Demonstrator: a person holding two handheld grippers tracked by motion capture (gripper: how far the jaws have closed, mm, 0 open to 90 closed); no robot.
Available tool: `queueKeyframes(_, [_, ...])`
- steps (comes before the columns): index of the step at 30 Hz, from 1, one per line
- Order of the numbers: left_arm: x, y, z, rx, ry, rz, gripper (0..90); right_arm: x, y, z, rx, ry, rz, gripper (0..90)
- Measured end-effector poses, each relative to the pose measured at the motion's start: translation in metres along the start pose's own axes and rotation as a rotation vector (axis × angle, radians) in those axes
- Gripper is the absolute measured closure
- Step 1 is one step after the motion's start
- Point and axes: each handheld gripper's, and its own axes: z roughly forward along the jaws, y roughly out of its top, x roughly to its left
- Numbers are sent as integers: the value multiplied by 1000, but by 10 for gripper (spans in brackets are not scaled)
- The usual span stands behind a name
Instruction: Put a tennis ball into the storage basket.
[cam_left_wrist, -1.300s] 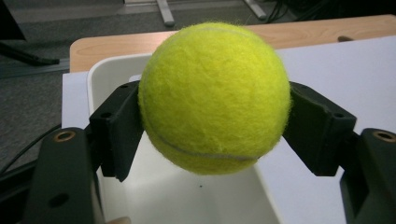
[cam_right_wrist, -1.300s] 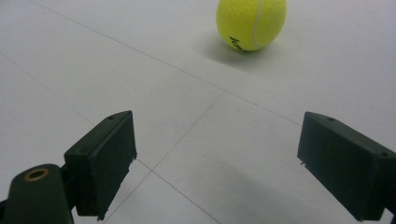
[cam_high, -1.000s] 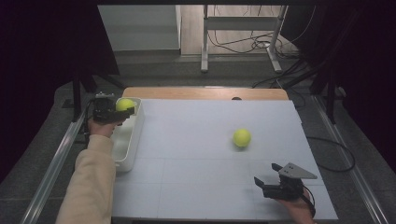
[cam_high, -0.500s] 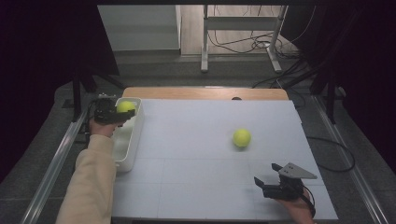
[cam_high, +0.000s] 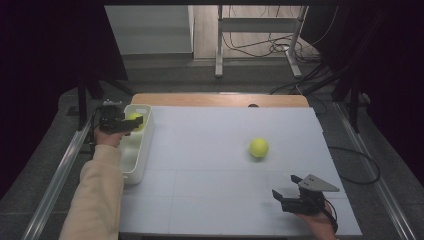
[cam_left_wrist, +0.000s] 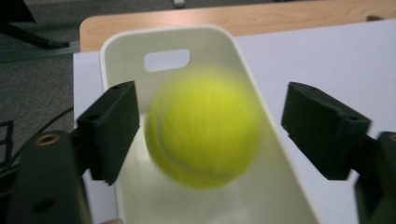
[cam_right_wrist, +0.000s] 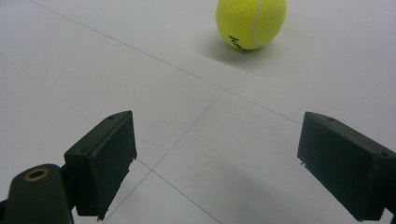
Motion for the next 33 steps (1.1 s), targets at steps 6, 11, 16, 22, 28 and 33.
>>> queueKeyframes(6, [-3,0,-5,-33,-36,-2,115,0,0,0,1,1,-2,120])
queueKeyframes(11, [-7,0,-13,-75,-82,-8,112,0,0,0,1,0,-1,120])
queueKeyframes(16, [-11,0,-19,-105,-107,0,124,0,0,0,1,-1,-1,120])
queueKeyframes(22, [-19,-4,-28,-140,-144,11,138,0,0,0,1,-2,-3,120])
queueKeyframes(28, [-27,-8,-35,-165,-187,35,142,0,0,0,2,-3,-3,120])
queueKeyframes(33, [-33,-9,-39,-182,-214,51,144,1,0,0,3,-3,-4,120])
